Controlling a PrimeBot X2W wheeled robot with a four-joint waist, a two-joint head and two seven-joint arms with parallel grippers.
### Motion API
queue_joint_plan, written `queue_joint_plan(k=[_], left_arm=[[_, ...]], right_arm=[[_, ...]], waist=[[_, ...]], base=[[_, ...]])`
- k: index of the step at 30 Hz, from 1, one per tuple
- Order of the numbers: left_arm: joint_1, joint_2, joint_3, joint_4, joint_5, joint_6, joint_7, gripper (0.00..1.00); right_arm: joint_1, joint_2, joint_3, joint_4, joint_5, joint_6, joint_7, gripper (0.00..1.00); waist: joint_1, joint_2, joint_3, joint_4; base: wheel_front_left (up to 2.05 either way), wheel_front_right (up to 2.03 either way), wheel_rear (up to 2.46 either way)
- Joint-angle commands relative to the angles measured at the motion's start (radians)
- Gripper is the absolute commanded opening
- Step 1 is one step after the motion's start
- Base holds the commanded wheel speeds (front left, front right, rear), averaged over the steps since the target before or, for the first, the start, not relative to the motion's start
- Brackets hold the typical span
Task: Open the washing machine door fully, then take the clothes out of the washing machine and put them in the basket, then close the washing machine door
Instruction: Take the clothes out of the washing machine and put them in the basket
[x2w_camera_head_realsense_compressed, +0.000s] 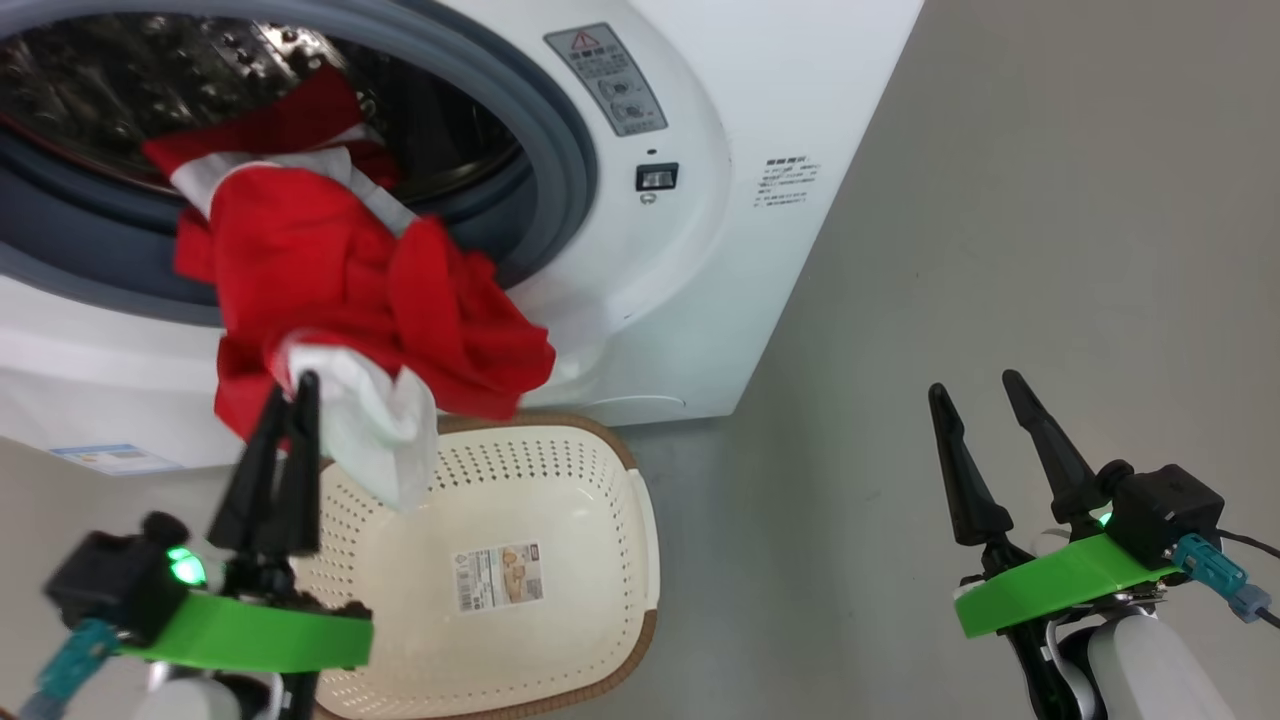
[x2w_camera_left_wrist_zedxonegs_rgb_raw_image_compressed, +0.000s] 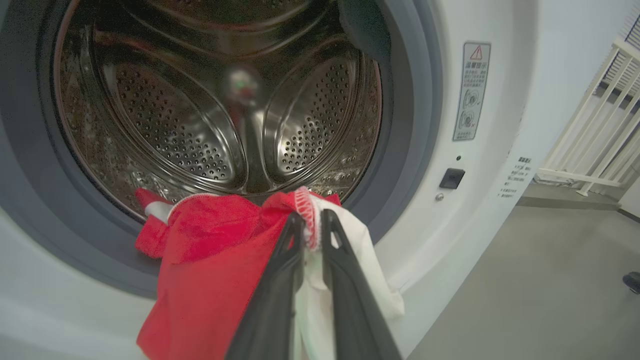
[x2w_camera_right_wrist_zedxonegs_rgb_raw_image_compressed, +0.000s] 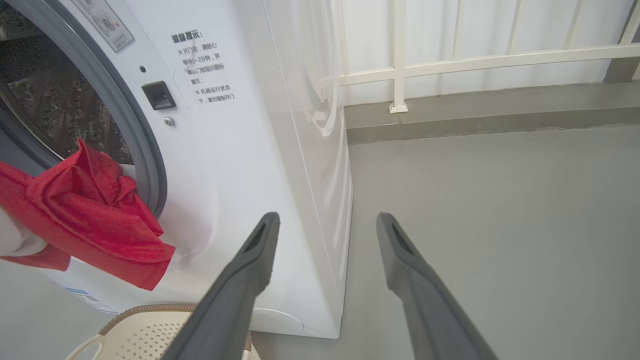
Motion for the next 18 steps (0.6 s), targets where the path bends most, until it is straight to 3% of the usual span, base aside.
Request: queue_joint_plan(k=[1, 18], left_arm=[[0.008, 0.009, 0.022, 0.013, 0.003, -0.006, -0.005, 0.0], [-0.138, 0.038, -0.093, 0.511, -0.048, -0.006, -0.005, 0.0]], right_arm=[[-0.019, -0.002, 0.026, -0.027, -0.004, 0.0, -0.006, 1.0], [-0.07, 0.008, 0.028, -0.045, -0.005, 0.0, -0.006, 1.0]], waist=[[-0.0001, 0.0, 0.014, -0.009], [-0.0001, 0.0, 0.122, -0.053]], base=[[0.0, 0.0, 0.0], [0.0, 0.0, 0.0]])
